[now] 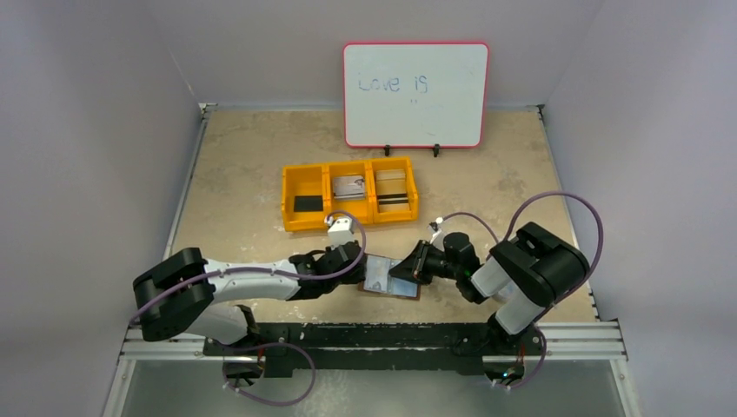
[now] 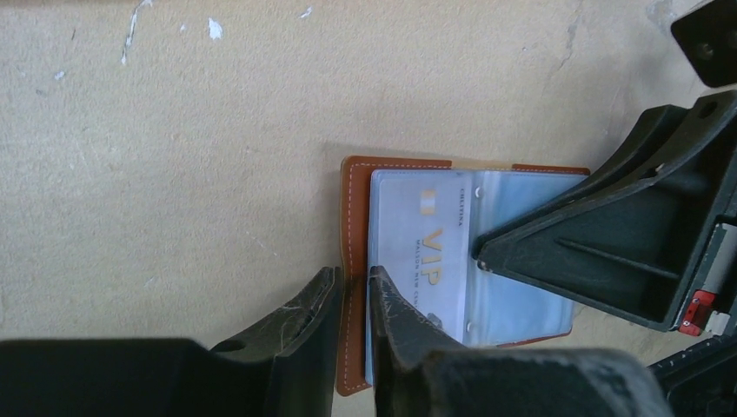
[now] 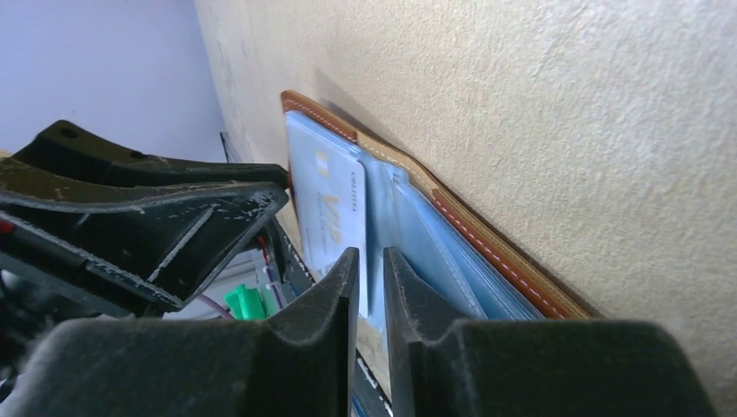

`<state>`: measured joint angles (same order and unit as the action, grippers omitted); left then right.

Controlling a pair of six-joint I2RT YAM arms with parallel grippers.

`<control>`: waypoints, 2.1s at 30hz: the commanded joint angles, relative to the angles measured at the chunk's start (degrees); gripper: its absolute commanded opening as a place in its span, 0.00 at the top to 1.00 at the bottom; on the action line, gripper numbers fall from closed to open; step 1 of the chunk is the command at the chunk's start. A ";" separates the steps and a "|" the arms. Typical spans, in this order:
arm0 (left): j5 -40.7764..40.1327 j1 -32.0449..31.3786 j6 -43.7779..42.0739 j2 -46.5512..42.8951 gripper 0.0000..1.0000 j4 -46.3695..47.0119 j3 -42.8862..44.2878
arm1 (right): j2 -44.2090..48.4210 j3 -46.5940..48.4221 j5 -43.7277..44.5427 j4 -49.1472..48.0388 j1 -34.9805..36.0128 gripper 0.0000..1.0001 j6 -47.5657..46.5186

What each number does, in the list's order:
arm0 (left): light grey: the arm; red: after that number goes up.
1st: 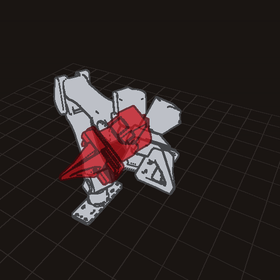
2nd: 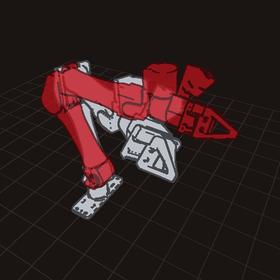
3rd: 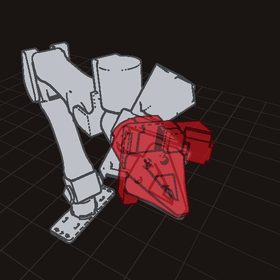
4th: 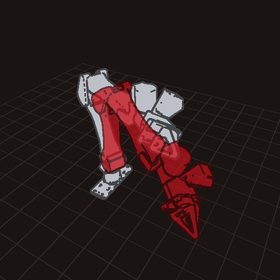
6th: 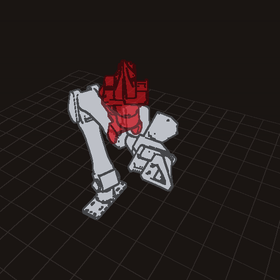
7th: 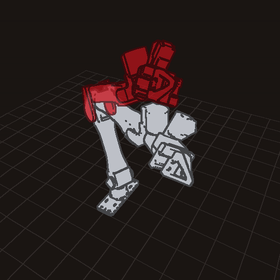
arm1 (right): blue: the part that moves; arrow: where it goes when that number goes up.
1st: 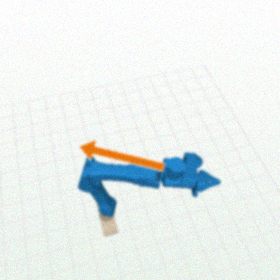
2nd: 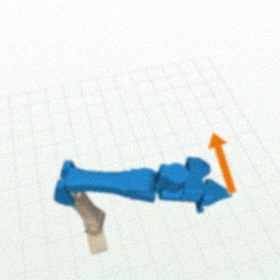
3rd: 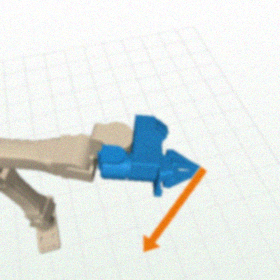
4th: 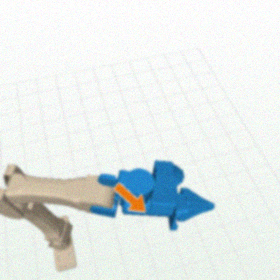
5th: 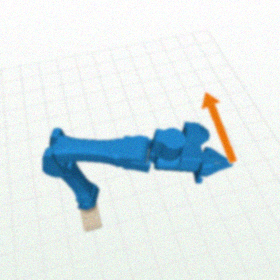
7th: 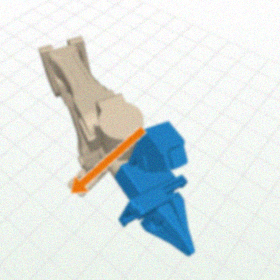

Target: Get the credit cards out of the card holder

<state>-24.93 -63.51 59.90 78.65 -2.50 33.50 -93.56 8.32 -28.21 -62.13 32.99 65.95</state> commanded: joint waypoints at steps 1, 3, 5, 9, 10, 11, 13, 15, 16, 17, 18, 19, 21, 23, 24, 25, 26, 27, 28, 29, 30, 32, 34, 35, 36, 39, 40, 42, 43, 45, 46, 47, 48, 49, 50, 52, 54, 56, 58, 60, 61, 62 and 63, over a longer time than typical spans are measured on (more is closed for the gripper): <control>0.47 -0.06 1.52 -1.46 0.81 3.91 -2.08 | -2.06 0.33 -0.59 -3.37 0.14 0.79 -0.63; 0.64 -0.08 1.75 -1.15 0.78 4.11 -2.07 | -3.21 0.28 -1.03 -4.23 0.14 0.77 -0.56; 1.56 -0.06 1.68 -0.50 0.76 5.02 -2.27 | -4.26 0.11 -1.56 -5.70 0.14 0.76 -0.61; 4.84 -0.13 1.06 1.55 0.76 8.54 -2.62 | -6.30 0.79 -2.46 -7.21 0.14 0.75 -0.29; 5.49 -0.13 0.74 2.24 0.76 9.00 -2.40 | -6.70 0.97 -2.61 -7.43 0.14 0.75 -0.23; 5.95 -0.11 0.27 2.97 0.76 9.13 -2.20 | -7.06 1.14 -2.68 -7.47 0.14 0.75 -0.21; 6.49 -0.16 -0.55 4.75 0.78 8.15 -1.24 | -7.40 1.57 -2.45 -6.90 0.14 0.75 -0.28; 6.60 -0.20 -1.22 6.69 0.84 6.22 -0.01 | -7.51 1.87 -2.30 -6.36 0.22 0.75 -0.46; 6.87 -0.21 -1.53 7.49 0.88 5.39 0.53 | -7.56 2.19 -2.29 -5.98 0.20 0.75 -0.59; 7.31 -0.22 -1.93 8.19 0.91 5.25 0.86 | -7.71 2.51 -2.41 -5.65 0.20 0.75 -0.76; 7.63 -0.28 -2.12 8.71 0.93 5.25 1.04 | -7.84 2.78 -2.60 -5.18 0.23 0.75 -0.96; 7.77 -0.30 -2.26 9.03 0.96 5.31 1.24 | -7.86 2.88 -2.53 -5.04 0.23 0.76 -0.93; 7.67 -0.35 -2.23 9.38 1.00 5.31 1.44 | -7.87 2.52 -2.09 -5.19 0.23 0.78 -0.75; 7.45 -0.36 -2.20 9.70 1.00 5.14 1.60 | -7.87 2.16 -1.60 -5.60 0.23 0.81 -0.44; 7.37 -0.39 -2.24 9.97 1.00 5.02 1.68 | -7.87 1.88 -1.45 -6.08 0.23 0.84 -0.13; 7.23 -0.37 -2.18 10.21 1.00 4.72 1.93 | -7.87 1.54 -1.42 -6.56 0.23 0.88 0.25; 6.95 -0.38 -1.98 10.46 1.00 4.27 2.05 | -7.87 1.10 -1.36 -7.37 0.23 0.91 0.62; 6.54 -0.39 -1.84 10.63 1.00 3.68 2.21 | -7.87 0.68 -1.42 -8.15 0.23 0.92 0.89; 5.95 -0.39 -1.50 10.62 1.00 3.00 2.27 | -7.87 0.47 -1.85 -8.44 0.23 0.92 1.07; 5.31 -0.39 -1.29 10.58 1.00 2.41 2.33 | -7.87 0.16 -2.31 -8.60 0.24 0.89 1.25; 4.60 -0.39 -1.05 10.39 1.00 1.84 2.36 | -7.82 -0.46 -2.48 -9.44 0.27 0.84 1.85; 3.52 -0.40 -0.72 10.12 1.00 0.81 2.29 | -7.66 -1.85 -2.32 -11.71 0.19 0.79 3.08; 2.78 -0.39 -0.53 9.89 1.00 0.19 2.27 | -7.52 -2.83 -1.95 -13.02 0.15 0.77 3.59; 2.70 -0.37 -0.53 9.91 1.00 0.06 2.28 | -7.52 -3.04 -2.01 -13.39 0.14 0.77 3.65; 2.74 -0.39 -0.56 9.89 1.00 -0.02 2.29 | -7.52 -3.12 -2.03 -13.97 0.14 0.77 3.72; 2.84 -0.35 -0.67 9.97 1.00 -0.13 2.52 | -7.86 -2.09 -2.64 -14.87 0.14 0.84 3.63; 2.80 -0.39 -0.71 10.02 1.00 -0.41 2.59 | -7.76 -2.22 -2.53 -15.40 0.14 0.86 3.90; 2.34 -0.35 -0.63 9.98 1.00 -0.93 2.79 | -6.78 -2.82 -1.90 -15.64 0.14 0.86 4.41; 2.05 -0.34 -0.58 9.90 1.00 -1.32 2.83 | -5.86 -3.05 -1.30 -14.60 0.14 0.86 4.35; 1.39 -0.39 -0.22 10.03 1.00 -1.96 3.10 | -3.53 -3.05 -0.36 -10.60 0.14 0.85 3.19; 1.23 -0.39 -0.02 10.03 1.00 -2.16 3.13 | -2.35 -3.05 0.07 -8.60 0.14 0.85 2.61; 1.10 -0.39 0.03 10.11 1.00 -2.35 3.19 | -1.15 -2.89 0.42 -6.87 0.16 0.85 2.13; 1.03 -0.35 0.03 10.24 1.00 -2.48 3.31 | -0.12 -2.57 0.51 -5.33 0.14 0.86 1.58; 1.02 -0.36 0.02 10.38 1.00 -2.50 3.41 | 0.89 -2.00 0.43 -3.47 0.14 0.88 1.06; 1.02 -0.39 -0.07 10.61 1.00 -2.51 3.56 | 1.80 -1.34 0.47 -1.47 0.20 0.88 0.33; 1.11 -0.39 -0.07 10.79 1.00 -2.69 3.83 | 3.35 -0.42 0.69 1.65 0.14 0.83 -0.67; 1.19 -0.39 -0.05 10.91 1.00 -2.64 3.93 | 4.60 -0.32 1.12 2.89 0.14 0.82 -0.87; 1.11 -0.35 -0.13 10.80 1.00 -2.68 4.02 | 5.68 -0.21 1.61 4.39 0.14 0.80 -1.19; 1.11 -0.39 -0.16 10.66 1.00 -2.68 4.02 | 6.46 -0.14 1.71 5.20 0.15 0.80 -1.43; 1.19 -0.40 -0.28 10.42 1.00 -2.81 4.02 | 6.71 -0.06 1.58 5.26 0.14 0.80 -1.53; 1.12 -0.34 -0.27 10.35 1.00 -2.82 3.96 | 6.80 0.02 1.58 5.26 0.14 0.80 -1.50; 1.02 -0.36 -0.23 10.30 1.00 -2.85 3.99 | 6.93 0.02 1.61 5.25 0.14 0.80 -1.38; 1.02 -0.39 -0.22 10.17 1.00 -2.93 3.95 | 6.90 0.10 1.60 5.26 0.16 0.78 -1.36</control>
<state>-23.70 -63.53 59.48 87.68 -0.78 37.41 -87.68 7.07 -27.59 -57.76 32.99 65.89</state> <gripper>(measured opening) 0.007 0.202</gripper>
